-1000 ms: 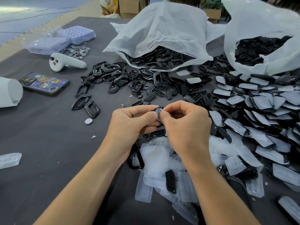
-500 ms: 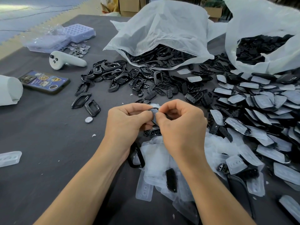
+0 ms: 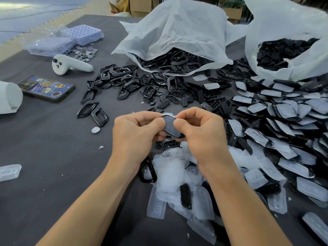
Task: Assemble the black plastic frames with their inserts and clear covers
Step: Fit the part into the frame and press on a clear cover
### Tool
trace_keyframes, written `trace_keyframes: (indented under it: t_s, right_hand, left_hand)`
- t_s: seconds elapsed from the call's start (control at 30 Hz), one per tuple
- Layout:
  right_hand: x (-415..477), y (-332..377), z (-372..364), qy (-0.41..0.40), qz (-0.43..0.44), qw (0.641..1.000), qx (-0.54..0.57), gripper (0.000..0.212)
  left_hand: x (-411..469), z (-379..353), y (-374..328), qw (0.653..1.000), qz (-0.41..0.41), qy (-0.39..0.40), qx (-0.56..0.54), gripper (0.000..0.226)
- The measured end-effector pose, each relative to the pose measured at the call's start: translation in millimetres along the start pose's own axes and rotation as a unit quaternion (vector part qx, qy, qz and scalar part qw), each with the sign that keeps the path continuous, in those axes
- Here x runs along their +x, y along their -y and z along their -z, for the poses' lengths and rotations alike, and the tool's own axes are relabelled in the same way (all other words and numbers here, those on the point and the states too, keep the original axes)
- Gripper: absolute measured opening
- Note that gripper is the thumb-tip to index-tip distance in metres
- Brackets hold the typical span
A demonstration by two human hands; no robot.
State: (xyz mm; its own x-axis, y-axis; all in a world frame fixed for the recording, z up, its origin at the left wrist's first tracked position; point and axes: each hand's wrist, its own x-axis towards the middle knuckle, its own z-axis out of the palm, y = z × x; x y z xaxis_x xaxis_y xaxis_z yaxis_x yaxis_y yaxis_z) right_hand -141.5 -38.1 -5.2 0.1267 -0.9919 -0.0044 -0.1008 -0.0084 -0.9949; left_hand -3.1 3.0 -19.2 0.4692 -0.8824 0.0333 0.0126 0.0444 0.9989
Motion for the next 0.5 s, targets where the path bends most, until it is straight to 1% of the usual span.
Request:
trace_keyframes:
  t_s: [0.1,0.13,0.23,0.3,0.4,0.5]
  right_hand:
    - [0.8,-1.2,3.9,0.014,0.014,1.0,-0.006,0.022]
    - [1.2,-1.4,4.3,0.022,0.016,1.0,-0.005,0.023]
    - [3.0,-1.8,3.2,0.05,0.007,0.999,0.007,0.024]
    - [2.1,-1.1,2.8,0.066,-0.004,0.997,0.033,0.025]
    - [-0.4,-0.2,1.9,0.08,-0.015,0.994,0.068,0.025]
    - [0.3,0.9,2.7,0.069,-0.021,0.994,0.088,0.026]
  left_hand:
    - [-0.4,-0.1,-1.1,0.998,-0.018,0.024,0.052,0.016]
    - [0.5,0.5,-1.1,0.997,-0.023,0.024,0.074,0.016]
    - [2.7,3.6,1.0,0.992,-0.034,-0.007,0.12,0.022]
    - [2.7,4.6,2.2,0.992,-0.043,-0.026,0.115,0.023]
    - [4.9,5.8,3.6,0.993,-0.06,-0.034,0.095,0.024]
    - [6.7,11.1,3.1,0.99,-0.087,-0.01,0.109,0.013]
